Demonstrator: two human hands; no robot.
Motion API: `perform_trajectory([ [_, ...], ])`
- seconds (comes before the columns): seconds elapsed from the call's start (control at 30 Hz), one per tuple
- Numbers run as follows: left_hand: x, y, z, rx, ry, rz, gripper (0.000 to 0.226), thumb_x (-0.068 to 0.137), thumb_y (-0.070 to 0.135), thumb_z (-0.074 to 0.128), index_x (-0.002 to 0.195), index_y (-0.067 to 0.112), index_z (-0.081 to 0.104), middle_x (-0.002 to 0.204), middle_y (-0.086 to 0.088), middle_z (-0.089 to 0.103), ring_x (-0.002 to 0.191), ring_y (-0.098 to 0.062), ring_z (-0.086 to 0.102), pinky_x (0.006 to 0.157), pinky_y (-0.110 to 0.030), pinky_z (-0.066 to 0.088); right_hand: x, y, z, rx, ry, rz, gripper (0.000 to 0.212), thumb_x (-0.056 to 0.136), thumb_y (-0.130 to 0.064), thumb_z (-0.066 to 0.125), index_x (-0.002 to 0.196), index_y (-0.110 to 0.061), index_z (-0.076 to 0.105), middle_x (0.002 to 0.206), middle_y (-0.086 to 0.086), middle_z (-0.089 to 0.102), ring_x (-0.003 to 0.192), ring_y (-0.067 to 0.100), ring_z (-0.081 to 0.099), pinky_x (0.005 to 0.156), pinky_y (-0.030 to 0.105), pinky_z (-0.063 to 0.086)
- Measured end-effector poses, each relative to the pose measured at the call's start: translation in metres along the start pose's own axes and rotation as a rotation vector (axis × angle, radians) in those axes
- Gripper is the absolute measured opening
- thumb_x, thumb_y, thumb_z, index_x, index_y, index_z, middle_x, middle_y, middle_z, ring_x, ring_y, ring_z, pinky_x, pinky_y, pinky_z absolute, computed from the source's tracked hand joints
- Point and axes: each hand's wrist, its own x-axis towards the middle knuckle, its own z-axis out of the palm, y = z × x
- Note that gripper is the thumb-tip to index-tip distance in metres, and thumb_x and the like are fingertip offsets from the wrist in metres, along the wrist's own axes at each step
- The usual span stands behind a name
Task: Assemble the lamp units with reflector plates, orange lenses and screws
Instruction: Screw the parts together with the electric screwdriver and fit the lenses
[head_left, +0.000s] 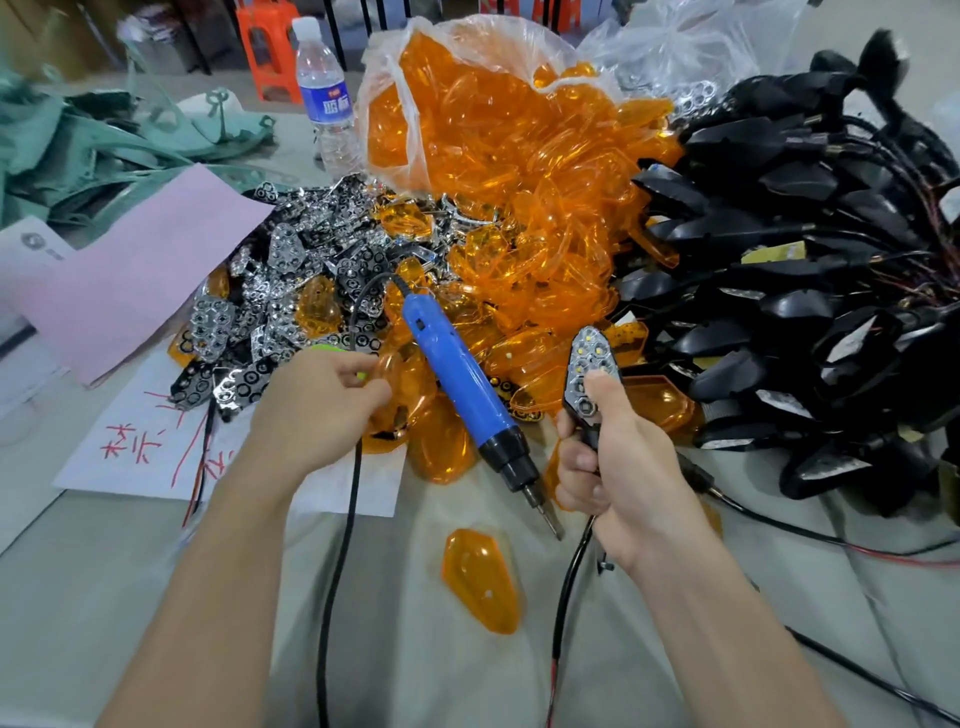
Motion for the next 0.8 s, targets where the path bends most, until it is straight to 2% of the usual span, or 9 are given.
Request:
perform_trajectory([
  [0.03, 0.001, -0.004, 0.001, 0.140, 0.049, -0.012, 0.026, 0.085, 0.038, 0.074, 0.110, 0.038, 0.078, 0.089, 0.017, 0.077, 0.079, -0.010, 0.068, 0.072, -0.030, 0.052, 0.000, 0.002, 0.001, -0.012, -0.011, -0.003, 0.050, 0.102, -0.055, 0.049, 0.080, -0.011, 0.056, 0.053, -0.001, 0.033, 0.038, 0.012, 0.022, 0.037, 0.021, 0.020],
  [0.1, -0.001, -0.004, 0.005, 0.363, 0.257, 0.009, 0.028, 0.086, 0.042, 0.073, 0.114, 0.039, 0.075, 0.093, 0.018, 0.075, 0.081, -0.011, 0.061, 0.065, -0.026, 0.042, 0.002, 0.006, 0.005, -0.035, -0.025, -0.005, 0.050, 0.101, -0.056, 0.049, 0.081, -0.011, 0.056, 0.052, -0.001, 0.034, 0.037, 0.011, 0.023, 0.037, 0.020, 0.022],
  [0.13, -0.004, -0.002, 0.007, 0.413, 0.355, 0.043, 0.027, 0.087, 0.040, 0.073, 0.114, 0.039, 0.075, 0.094, 0.016, 0.074, 0.082, -0.015, 0.063, 0.064, -0.026, 0.040, 0.002, 0.007, 0.006, -0.043, -0.027, -0.004, 0.050, 0.101, -0.057, 0.049, 0.081, -0.012, 0.056, 0.052, -0.002, 0.035, 0.037, 0.011, 0.024, 0.037, 0.019, 0.022],
  [0.2, -0.008, 0.004, 0.012, 0.365, 0.457, 0.108, 0.029, 0.090, 0.031, 0.071, 0.118, 0.039, 0.074, 0.100, 0.014, 0.076, 0.090, -0.017, 0.069, 0.068, -0.027, 0.045, 0.002, 0.009, 0.007, -0.057, -0.030, -0.003, 0.050, 0.101, -0.057, 0.049, 0.082, -0.011, 0.057, 0.053, -0.002, 0.035, 0.037, 0.011, 0.024, 0.037, 0.020, 0.023],
  [0.27, -0.008, 0.005, 0.014, 0.267, 0.448, 0.121, 0.029, 0.092, 0.025, 0.070, 0.117, 0.037, 0.076, 0.105, 0.014, 0.077, 0.095, -0.014, 0.070, 0.076, -0.028, 0.048, 0.001, 0.008, 0.006, -0.066, -0.021, -0.004, 0.051, 0.101, -0.058, 0.049, 0.083, -0.011, 0.057, 0.054, -0.001, 0.035, 0.038, 0.011, 0.024, 0.037, 0.020, 0.023],
  [0.4, -0.005, 0.004, 0.010, 0.173, 0.389, 0.126, 0.026, 0.093, 0.022, 0.067, 0.115, 0.031, 0.079, 0.104, 0.013, 0.078, 0.093, -0.009, 0.068, 0.081, -0.023, 0.045, -0.001, 0.004, 0.004, -0.045, 0.014, 0.006, 0.050, 0.102, -0.056, 0.049, 0.083, -0.010, 0.057, 0.054, -0.001, 0.031, 0.040, 0.011, 0.021, 0.039, 0.022, 0.018],
  [0.57, 0.005, 0.032, 0.027, 0.103, 0.267, 0.300, 0.023, 0.092, 0.020, 0.068, 0.110, 0.029, 0.080, 0.099, 0.013, 0.075, 0.091, -0.011, 0.067, 0.087, -0.028, 0.052, 0.000, -0.001, 0.000, -0.020, 0.043, 0.010, 0.053, 0.103, -0.053, 0.049, 0.073, -0.011, 0.059, 0.054, -0.001, 0.032, 0.038, 0.011, 0.022, 0.039, 0.022, 0.016],
  [0.67, 0.019, 0.052, 0.045, 0.139, 0.176, 0.417, 0.027, 0.092, 0.019, 0.068, 0.116, 0.029, 0.078, 0.115, 0.008, 0.073, 0.110, -0.012, 0.060, 0.098, -0.036, 0.049, 0.000, -0.002, -0.003, -0.026, 0.064, 0.013, 0.051, 0.103, -0.054, 0.049, 0.078, -0.010, 0.058, 0.054, 0.000, 0.033, 0.037, 0.011, 0.023, 0.038, 0.022, 0.017],
  [0.8, 0.046, 0.064, 0.058, 0.397, 0.124, 0.438, 0.044, 0.096, 0.024, 0.065, 0.139, 0.027, 0.063, 0.139, 0.002, 0.064, 0.129, -0.023, 0.052, 0.106, -0.042, 0.044, 0.002, -0.003, -0.010, -0.038, 0.082, 0.002, 0.050, 0.102, -0.054, 0.049, 0.081, -0.009, 0.058, 0.053, 0.000, 0.035, 0.036, 0.010, 0.026, 0.037, 0.021, 0.020],
])
